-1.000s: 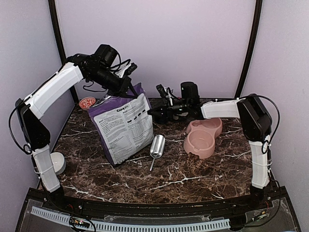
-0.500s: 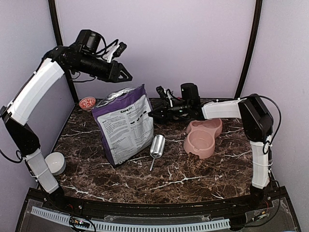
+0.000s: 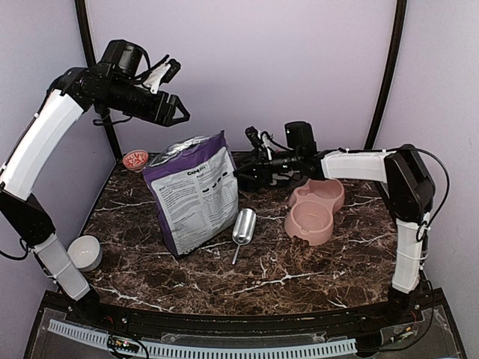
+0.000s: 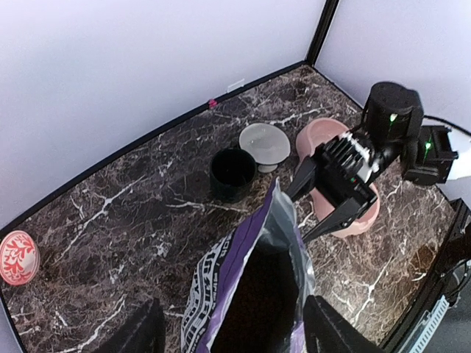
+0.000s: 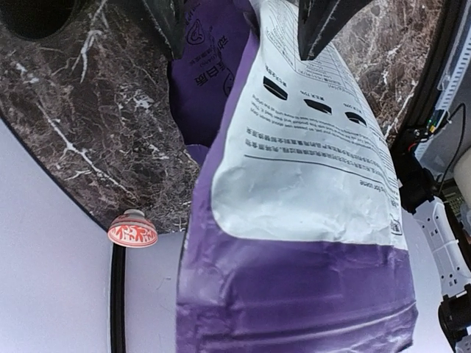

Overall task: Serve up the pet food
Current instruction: Move the pet food bag to the center of the board.

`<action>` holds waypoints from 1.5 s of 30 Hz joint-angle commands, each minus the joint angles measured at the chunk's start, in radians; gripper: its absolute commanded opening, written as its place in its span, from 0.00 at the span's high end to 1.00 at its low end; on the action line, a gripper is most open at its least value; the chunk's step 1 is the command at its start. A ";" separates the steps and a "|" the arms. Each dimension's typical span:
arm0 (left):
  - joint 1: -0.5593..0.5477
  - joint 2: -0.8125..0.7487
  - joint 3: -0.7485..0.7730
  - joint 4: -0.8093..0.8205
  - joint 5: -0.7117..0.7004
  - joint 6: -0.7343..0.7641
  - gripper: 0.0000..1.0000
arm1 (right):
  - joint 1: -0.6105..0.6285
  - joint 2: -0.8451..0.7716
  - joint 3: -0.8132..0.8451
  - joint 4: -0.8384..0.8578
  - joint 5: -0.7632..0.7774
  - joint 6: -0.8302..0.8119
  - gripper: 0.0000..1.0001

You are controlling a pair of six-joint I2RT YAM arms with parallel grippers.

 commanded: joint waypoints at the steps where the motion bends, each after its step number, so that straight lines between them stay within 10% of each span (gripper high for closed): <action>1: 0.006 -0.037 -0.083 -0.048 -0.024 0.051 0.34 | -0.002 -0.089 -0.024 -0.037 0.081 -0.036 0.45; 17: 0.022 0.103 -0.174 -0.009 0.077 0.136 0.52 | -0.001 -0.272 -0.189 -0.065 0.147 -0.045 0.40; 22: 0.029 0.131 -0.163 0.017 0.092 0.150 0.99 | 0.000 -0.297 -0.205 -0.067 0.150 -0.043 0.40; 33: 0.031 0.144 0.034 -0.079 -0.376 0.020 1.00 | 0.004 -0.328 -0.203 -0.032 0.291 0.081 0.39; 45: 0.030 0.144 0.230 -0.123 -0.494 0.015 1.00 | 0.021 -0.315 -0.189 -0.044 0.380 0.145 0.39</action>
